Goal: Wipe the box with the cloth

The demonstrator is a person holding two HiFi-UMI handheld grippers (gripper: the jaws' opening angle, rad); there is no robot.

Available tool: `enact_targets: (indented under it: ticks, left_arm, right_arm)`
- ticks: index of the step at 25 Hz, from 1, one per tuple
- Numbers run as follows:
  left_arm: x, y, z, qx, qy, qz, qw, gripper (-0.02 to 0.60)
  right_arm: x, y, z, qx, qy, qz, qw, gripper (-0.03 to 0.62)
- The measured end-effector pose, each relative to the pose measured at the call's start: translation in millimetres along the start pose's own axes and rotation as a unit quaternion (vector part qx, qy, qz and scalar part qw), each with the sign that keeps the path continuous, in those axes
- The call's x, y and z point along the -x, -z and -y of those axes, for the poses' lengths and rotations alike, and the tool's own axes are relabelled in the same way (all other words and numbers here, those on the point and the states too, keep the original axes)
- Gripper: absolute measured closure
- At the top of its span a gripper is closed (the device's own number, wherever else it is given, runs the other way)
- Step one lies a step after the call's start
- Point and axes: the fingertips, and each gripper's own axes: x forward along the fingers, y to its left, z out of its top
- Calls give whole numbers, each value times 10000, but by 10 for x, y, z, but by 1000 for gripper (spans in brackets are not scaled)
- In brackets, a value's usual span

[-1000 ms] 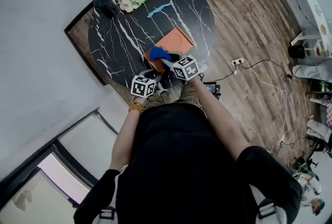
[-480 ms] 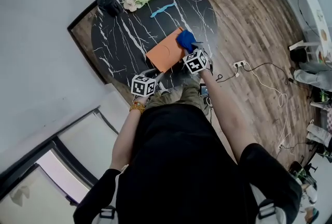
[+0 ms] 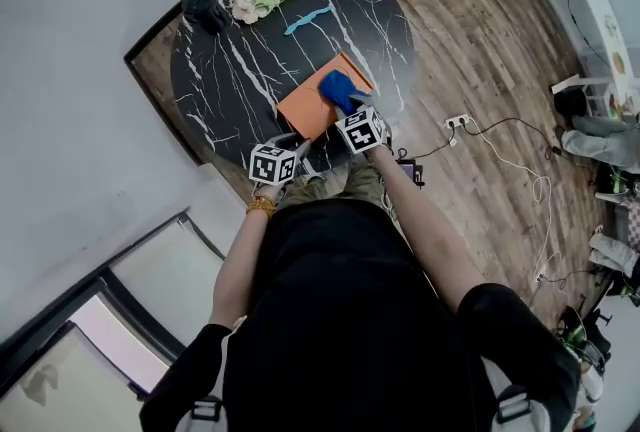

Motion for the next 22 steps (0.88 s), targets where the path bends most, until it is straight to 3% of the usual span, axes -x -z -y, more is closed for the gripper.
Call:
enact_targets:
  ticks: [8, 12, 17, 19, 22]
  left_arm:
    - [-2, 10, -8, 69, 137, -3, 9999, 446]
    - [0, -4, -19, 129, 162, 38, 9998, 446]
    - [-1, 45, -33, 234, 215, 9, 9995, 448]
    - [13, 33, -34, 272, 203, 63, 9994, 448]
    - [39, -29, -49, 264, 151, 193, 9994, 448]
  right_arm:
    - [30, -9, -620, 257, -706, -19, 9972, 496]
    - [3, 8, -917, -112, -1392, 166, 9901, 497]
    - [104, 0, -1122, -793, -2217, 198, 9717, 507]
    - [195, -77, -978, -927, -2078, 566, 9721, 507]
    - [346, -247, -371, -1030, -1048, 1253, 9812, 505]
